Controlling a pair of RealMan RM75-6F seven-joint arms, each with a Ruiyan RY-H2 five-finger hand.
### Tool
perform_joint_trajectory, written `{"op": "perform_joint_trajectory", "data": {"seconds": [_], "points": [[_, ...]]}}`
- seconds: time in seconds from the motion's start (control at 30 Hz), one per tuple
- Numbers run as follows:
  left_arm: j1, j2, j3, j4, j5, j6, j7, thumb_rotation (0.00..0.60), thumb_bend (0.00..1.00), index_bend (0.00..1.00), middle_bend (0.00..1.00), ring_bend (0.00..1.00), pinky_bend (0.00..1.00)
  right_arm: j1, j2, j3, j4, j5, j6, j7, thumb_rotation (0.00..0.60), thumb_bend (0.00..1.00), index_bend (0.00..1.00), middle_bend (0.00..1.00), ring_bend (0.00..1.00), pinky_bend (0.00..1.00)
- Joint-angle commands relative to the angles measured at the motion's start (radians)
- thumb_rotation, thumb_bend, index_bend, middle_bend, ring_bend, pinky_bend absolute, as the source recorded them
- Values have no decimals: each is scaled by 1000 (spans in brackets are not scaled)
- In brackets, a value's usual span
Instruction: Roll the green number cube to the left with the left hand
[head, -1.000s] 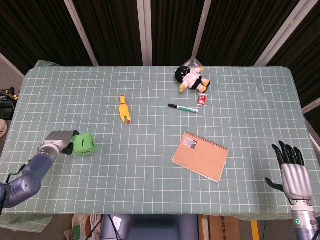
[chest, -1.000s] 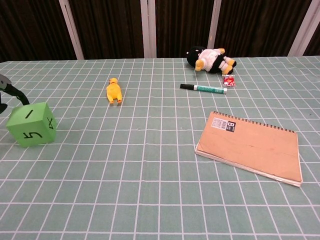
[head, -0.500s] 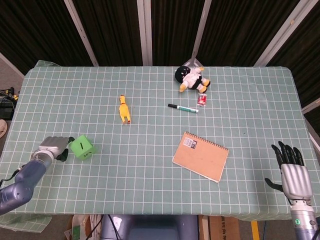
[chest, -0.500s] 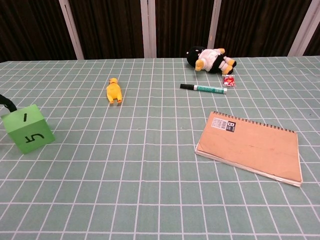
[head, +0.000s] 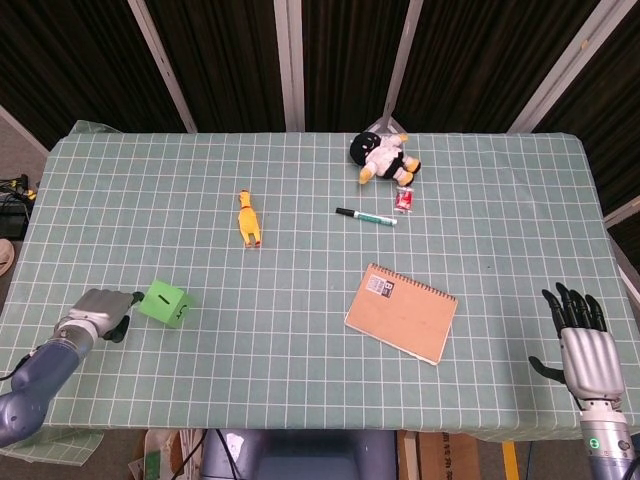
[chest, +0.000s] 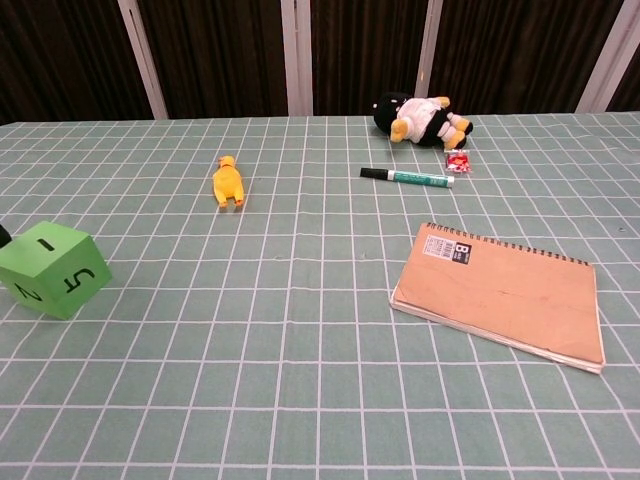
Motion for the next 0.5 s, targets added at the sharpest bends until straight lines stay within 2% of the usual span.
{"op": "perform_joint_trajectory", "data": {"seconds": [0.03, 0.2, 0.5], "points": [[14, 10, 10, -17, 28, 6, -4, 600, 939, 167, 845, 688, 721, 0, 0, 0, 0, 1, 0, 1, 600, 154, 101, 12, 2, 46], [28, 20, 27, -44, 68, 10, 3, 600, 938, 167, 845, 688, 721, 1, -1, 1, 1, 4, -3, 1, 600, 154, 101, 12, 2, 46], [46, 29, 26, -74, 127, 23, -9, 600, 938, 167, 845, 688, 721, 3, -2, 2, 1, 9, -7, -1, 600, 153, 101, 12, 2, 46]]}}
